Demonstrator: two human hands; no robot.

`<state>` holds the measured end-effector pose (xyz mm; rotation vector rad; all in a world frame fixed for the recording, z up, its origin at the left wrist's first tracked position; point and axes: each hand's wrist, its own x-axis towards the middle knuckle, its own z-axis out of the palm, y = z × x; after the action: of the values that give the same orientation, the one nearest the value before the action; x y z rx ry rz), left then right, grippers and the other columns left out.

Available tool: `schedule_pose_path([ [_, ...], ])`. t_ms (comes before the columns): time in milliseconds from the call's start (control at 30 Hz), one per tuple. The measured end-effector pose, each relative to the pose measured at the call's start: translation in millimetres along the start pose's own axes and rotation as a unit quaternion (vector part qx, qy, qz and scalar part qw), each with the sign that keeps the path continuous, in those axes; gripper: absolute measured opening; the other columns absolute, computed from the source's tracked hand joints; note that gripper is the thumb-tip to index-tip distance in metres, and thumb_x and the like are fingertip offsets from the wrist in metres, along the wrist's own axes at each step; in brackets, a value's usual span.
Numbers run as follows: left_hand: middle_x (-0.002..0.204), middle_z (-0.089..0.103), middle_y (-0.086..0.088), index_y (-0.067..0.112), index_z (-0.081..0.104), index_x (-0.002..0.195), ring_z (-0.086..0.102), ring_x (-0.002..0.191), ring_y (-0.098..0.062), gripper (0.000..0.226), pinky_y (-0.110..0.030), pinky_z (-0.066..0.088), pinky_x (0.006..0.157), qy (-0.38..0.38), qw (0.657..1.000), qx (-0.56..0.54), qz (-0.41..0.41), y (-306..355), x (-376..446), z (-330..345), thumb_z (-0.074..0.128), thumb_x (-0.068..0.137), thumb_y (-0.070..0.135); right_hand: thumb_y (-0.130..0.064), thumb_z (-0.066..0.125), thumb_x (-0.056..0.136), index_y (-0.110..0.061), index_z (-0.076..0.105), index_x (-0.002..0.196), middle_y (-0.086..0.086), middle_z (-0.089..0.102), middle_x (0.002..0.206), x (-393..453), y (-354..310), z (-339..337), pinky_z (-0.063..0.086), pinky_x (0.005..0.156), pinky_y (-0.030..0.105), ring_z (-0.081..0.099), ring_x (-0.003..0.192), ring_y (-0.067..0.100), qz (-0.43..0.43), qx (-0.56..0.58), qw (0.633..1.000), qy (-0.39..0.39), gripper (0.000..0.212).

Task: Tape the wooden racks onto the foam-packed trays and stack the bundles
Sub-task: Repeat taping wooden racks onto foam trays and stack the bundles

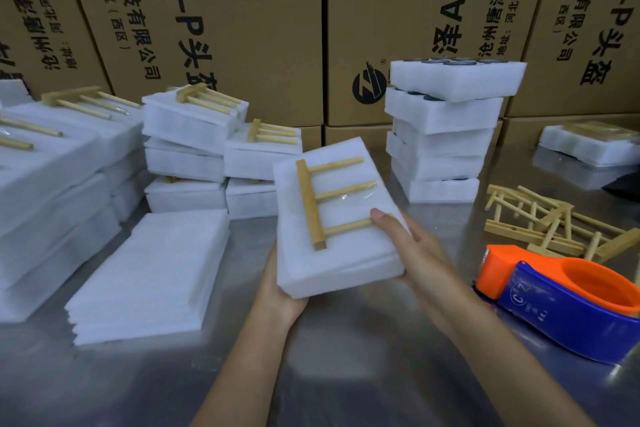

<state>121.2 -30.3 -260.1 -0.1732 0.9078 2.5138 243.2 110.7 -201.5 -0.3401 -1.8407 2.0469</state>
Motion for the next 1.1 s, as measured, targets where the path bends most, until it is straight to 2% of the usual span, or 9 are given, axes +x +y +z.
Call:
schedule_pose_path([
  [100,0.092,0.077,-0.014,0.011,0.067,0.111,0.075,0.078,-0.030,0.044,-0.038,0.060,0.062,-0.083,0.995,-0.008,-0.060,3.1,12.9,1.7,0.033,0.106,0.039,-0.044,0.067,0.087,-0.023,0.073,0.109,0.000,0.076,0.104,8.4,-9.9,3.1,0.061,0.067,0.034,0.073,0.093,0.015,0.035,0.182,0.982,0.026,0.031],
  [167,0.109,0.070,-0.025,0.008,0.056,0.125,0.069,0.097,-0.038,0.045,-0.051,0.055,0.079,-0.089,0.989,0.012,-0.114,6.2,23.9,5.0,0.035,0.104,0.042,-0.043,0.059,0.093,-0.023,0.077,0.105,0.004,0.074,0.110,18.9,-21.2,3.9,0.060,0.068,0.035,0.072,0.097,0.019,0.022,0.266,0.964,0.000,0.029],
  [300,0.119,0.062,-0.033,0.005,0.048,0.130,0.062,0.107,-0.044,0.039,-0.058,0.048,0.085,-0.104,0.975,0.051,-0.190,16.8,40.6,10.0,0.045,0.102,0.032,-0.049,0.053,0.096,-0.022,0.063,0.127,0.010,0.070,0.119,66.5,-50.5,18.4,0.059,0.075,0.038,0.068,0.106,0.026,0.000,0.311,0.950,-0.010,0.042],
  [533,0.117,0.065,-0.034,0.002,0.051,0.130,0.070,0.097,-0.044,0.041,-0.055,0.050,0.083,-0.152,0.957,0.030,-0.244,19.7,60.1,5.2,0.047,0.099,0.028,-0.053,0.045,0.098,-0.018,0.056,0.133,0.014,0.065,0.128,174.1,-90.8,90.8,0.050,0.100,0.049,0.062,0.117,0.031,0.024,0.206,0.977,-0.051,0.050],
  [700,0.118,0.065,-0.032,0.003,0.051,0.131,0.071,0.099,-0.042,0.042,-0.053,0.053,0.086,-0.171,0.953,0.037,-0.247,17.0,65.0,1.7,0.049,0.097,0.027,-0.067,0.035,0.095,-0.021,0.059,0.114,0.006,0.065,0.109,212.1,-77.1,133.5,0.054,0.075,0.035,0.063,0.096,0.021,0.088,-0.014,0.996,-0.029,0.055],
  [800,0.118,0.065,-0.032,0.003,0.051,0.131,0.071,0.097,-0.042,0.041,-0.053,0.052,0.087,-0.172,0.952,0.029,-0.250,16.7,65.3,2.4,0.049,0.096,0.026,-0.074,0.032,0.090,-0.016,0.045,0.141,0.007,0.048,0.143,225.2,-77.6,134.0,0.042,0.101,0.040,0.047,0.127,0.025,0.111,-0.136,0.984,0.013,0.078],
  [867,0.119,0.065,-0.032,0.003,0.050,0.133,0.071,0.098,-0.042,0.042,-0.053,0.053,0.087,-0.169,0.953,0.027,-0.249,16.9,64.2,3.1,0.048,0.098,0.026,-0.076,0.034,0.088,-0.015,0.036,0.148,0.008,0.040,0.151,229.7,-80.4,131.2,0.034,0.112,0.045,0.038,0.137,0.027,0.120,-0.143,0.982,0.031,0.085],
  [1000,0.121,0.064,-0.032,0.002,0.048,0.136,0.070,0.101,-0.042,0.044,-0.050,0.058,0.082,-0.169,0.954,0.027,-0.247,17.7,61.9,3.5,0.047,0.099,0.026,-0.079,0.035,0.086,-0.015,0.045,0.140,0.008,0.054,0.137,232.7,-81.9,131.9,0.046,0.099,0.042,0.052,0.123,0.028,0.130,-0.103,0.985,0.051,0.084],
  [1100,0.124,0.062,-0.032,0.002,0.048,0.137,0.068,0.107,-0.042,0.044,-0.052,0.055,0.086,-0.171,0.954,0.038,-0.243,17.7,60.5,2.9,0.047,0.100,0.026,-0.076,0.036,0.088,-0.016,0.037,0.147,0.008,0.044,0.147,232.0,-83.9,126.8,0.042,0.105,0.047,0.045,0.130,0.030,0.110,-0.118,0.984,0.071,0.084],
])
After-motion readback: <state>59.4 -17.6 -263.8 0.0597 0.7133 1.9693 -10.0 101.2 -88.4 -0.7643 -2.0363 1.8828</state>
